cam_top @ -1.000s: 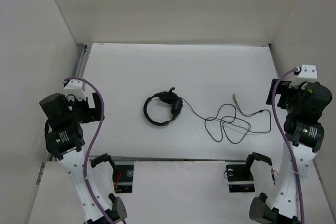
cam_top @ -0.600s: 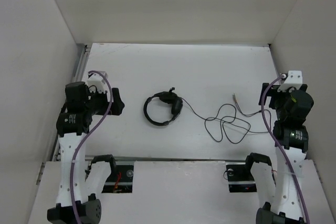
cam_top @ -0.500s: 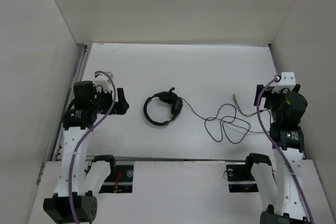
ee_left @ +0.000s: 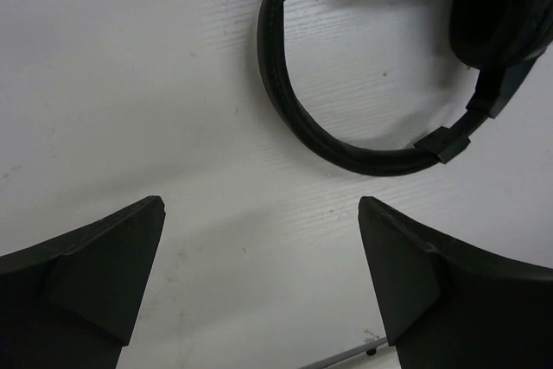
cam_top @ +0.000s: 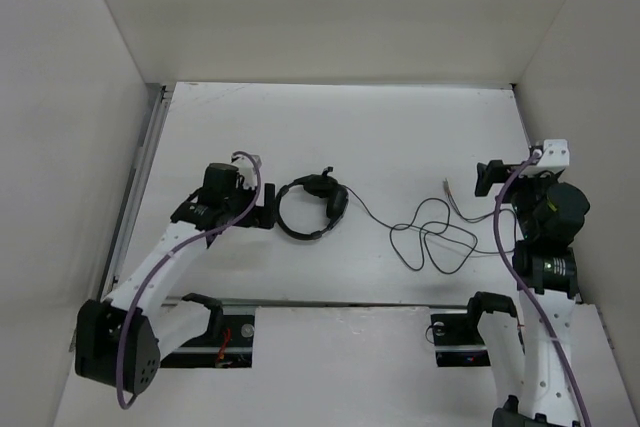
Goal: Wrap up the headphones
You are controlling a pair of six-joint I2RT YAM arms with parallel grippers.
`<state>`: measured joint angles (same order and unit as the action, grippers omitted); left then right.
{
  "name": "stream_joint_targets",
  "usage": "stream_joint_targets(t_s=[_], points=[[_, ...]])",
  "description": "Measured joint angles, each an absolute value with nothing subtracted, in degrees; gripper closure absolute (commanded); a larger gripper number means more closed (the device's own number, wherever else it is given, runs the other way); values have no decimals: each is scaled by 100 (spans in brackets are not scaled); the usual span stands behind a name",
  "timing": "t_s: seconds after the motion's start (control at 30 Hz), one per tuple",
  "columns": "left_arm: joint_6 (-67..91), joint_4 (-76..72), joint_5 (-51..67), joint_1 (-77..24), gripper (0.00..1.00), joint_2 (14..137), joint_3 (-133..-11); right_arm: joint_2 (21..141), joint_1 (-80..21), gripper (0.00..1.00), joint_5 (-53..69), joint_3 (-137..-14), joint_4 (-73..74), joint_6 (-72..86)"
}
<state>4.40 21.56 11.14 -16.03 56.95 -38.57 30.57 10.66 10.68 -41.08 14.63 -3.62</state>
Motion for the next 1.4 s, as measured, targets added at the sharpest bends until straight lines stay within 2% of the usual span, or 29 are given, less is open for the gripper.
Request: stream_joint_targets(t_s=[0.43, 0.6, 0.73, 0.9, 1.0, 1.23, 1.4], points=[[1253, 1116, 587, -2010, 24, 8009, -4263, 3063, 1120, 0, 1634, -3931, 954, 362], [1479, 864, 499, -2193, 40, 8497, -4515, 3037, 1120, 0, 1712, -3854, 847, 454], [1608, 794, 353, -2427, 51, 8779, -4615, 3059, 1120, 0, 1721, -3848, 810, 482], [1717, 799, 93, -2672, 55, 8901, -4628, 3098, 1120, 0, 1721, -3848, 655, 497], [1804, 829, -67, -2689, 61, 8908, -4628, 3109, 1120, 0, 1723, -3848, 580, 513], [2005, 827, -305, -2558, 88, 8912, -4578, 3124, 1201, 0, 1723, -3848, 491, 622], [2067, 738, -322, -2526, 99, 8971, -4602, 3127, 1286, 0, 1739, -3848, 425, 692]])
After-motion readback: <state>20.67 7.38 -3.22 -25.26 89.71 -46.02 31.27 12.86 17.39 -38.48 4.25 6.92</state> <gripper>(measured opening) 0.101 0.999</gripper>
